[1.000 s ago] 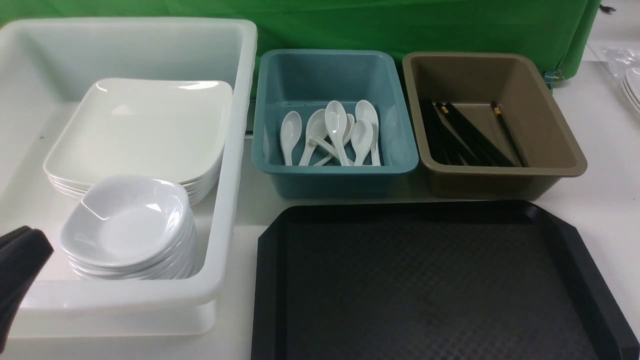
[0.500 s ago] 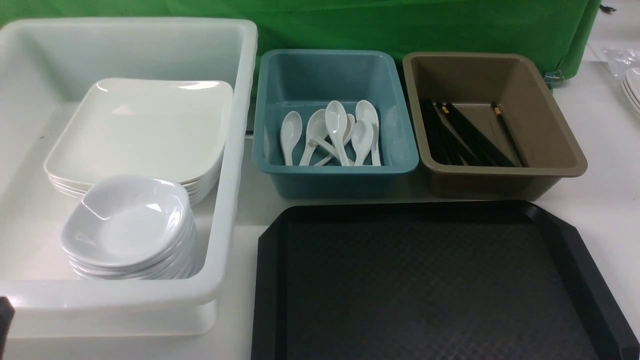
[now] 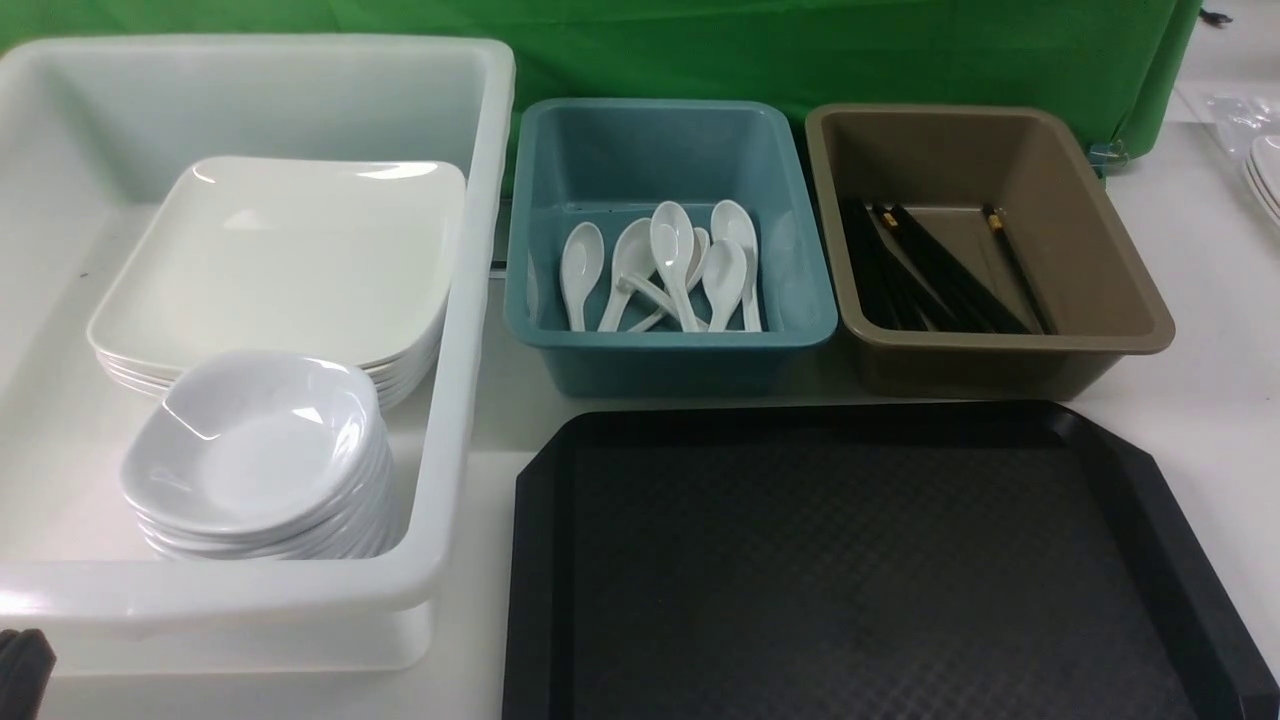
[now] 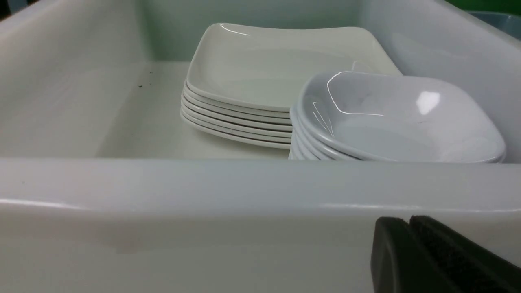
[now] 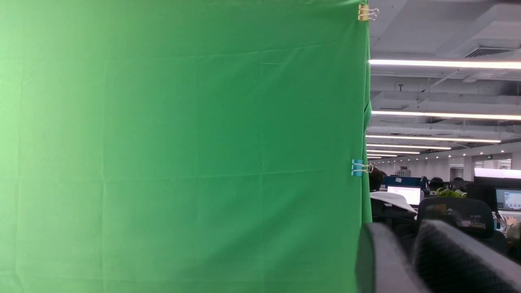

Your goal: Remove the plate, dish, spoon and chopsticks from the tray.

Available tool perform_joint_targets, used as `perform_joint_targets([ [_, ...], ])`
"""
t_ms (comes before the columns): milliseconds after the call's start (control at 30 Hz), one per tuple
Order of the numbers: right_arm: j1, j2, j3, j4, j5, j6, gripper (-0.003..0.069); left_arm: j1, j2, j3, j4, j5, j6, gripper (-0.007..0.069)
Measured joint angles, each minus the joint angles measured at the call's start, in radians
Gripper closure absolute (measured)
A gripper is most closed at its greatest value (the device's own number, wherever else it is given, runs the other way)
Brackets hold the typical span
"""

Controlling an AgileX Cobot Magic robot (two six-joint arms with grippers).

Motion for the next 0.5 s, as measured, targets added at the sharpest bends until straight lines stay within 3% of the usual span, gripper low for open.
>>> perform_joint_targets([
  [500, 0.0, 0.0, 0.0, 0.0, 0.0, 0.0, 0.0428, 0.0, 0.0, 0.0, 0.0, 0.0, 0.0, 0.0607],
])
